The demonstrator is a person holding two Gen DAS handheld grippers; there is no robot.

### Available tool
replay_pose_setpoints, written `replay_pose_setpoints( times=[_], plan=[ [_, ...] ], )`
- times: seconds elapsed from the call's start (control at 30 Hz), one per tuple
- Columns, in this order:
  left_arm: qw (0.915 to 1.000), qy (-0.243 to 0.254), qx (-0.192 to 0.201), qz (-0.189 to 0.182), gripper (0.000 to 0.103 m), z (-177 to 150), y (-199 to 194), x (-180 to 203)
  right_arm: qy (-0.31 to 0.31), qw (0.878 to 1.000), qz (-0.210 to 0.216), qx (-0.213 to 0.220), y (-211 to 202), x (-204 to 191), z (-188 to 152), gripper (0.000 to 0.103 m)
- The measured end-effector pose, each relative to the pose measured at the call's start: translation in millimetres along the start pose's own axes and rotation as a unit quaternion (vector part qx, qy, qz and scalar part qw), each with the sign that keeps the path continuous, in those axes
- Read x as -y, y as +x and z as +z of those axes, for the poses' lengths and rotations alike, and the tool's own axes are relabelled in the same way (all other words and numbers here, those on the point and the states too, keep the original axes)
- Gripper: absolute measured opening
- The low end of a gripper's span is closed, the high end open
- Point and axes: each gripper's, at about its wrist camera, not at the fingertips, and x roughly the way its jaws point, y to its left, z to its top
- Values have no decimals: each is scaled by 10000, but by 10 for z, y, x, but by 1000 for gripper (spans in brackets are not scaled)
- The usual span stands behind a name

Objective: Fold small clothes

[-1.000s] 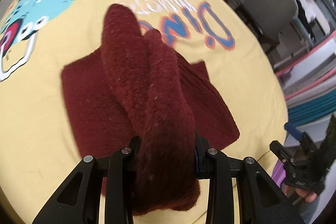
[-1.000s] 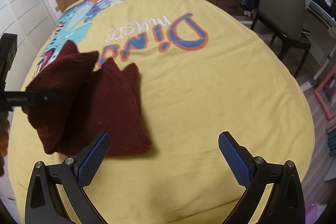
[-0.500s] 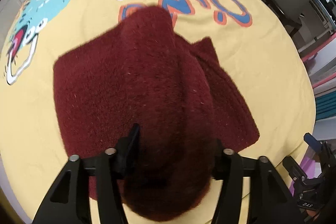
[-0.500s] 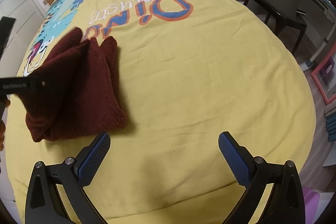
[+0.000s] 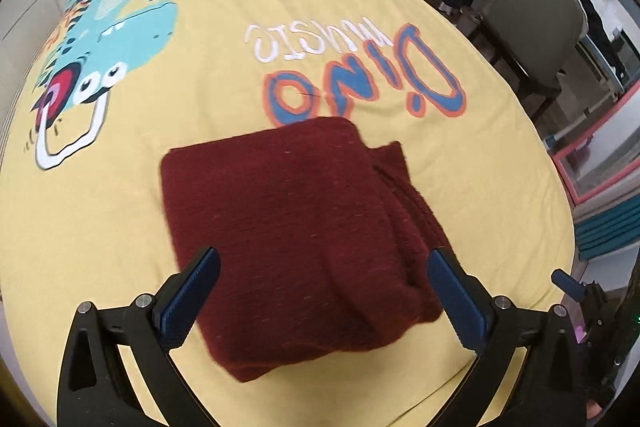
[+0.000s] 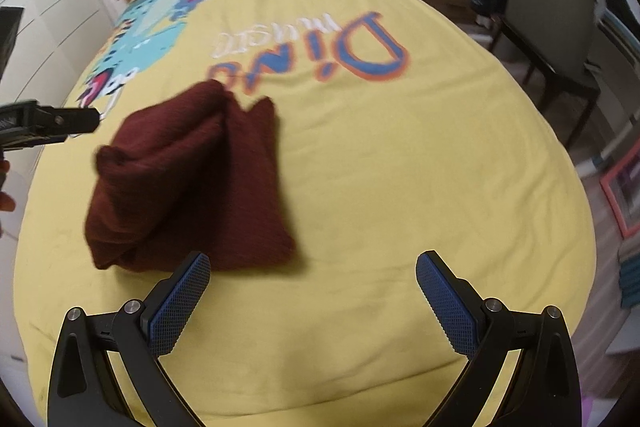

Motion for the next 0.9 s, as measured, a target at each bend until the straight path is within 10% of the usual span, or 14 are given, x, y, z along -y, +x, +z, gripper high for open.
replay_pose_setpoints(
  times=[0.4,0.67,0.9],
  plan=[
    [9970,-601,-2,495,102,-522,-328,-1036,-684,9951,507,-503,209,-985,959,98],
    [9941,-982,-73,452,102,-1135,-390,-1495,-759,9746,454,-2057,1251,-1277,996,75],
    [9936,-1012,-63,490,102,-1246,-363,-1585,-413,9777,767,-1908,1283,-1008,826,28]
  ],
)
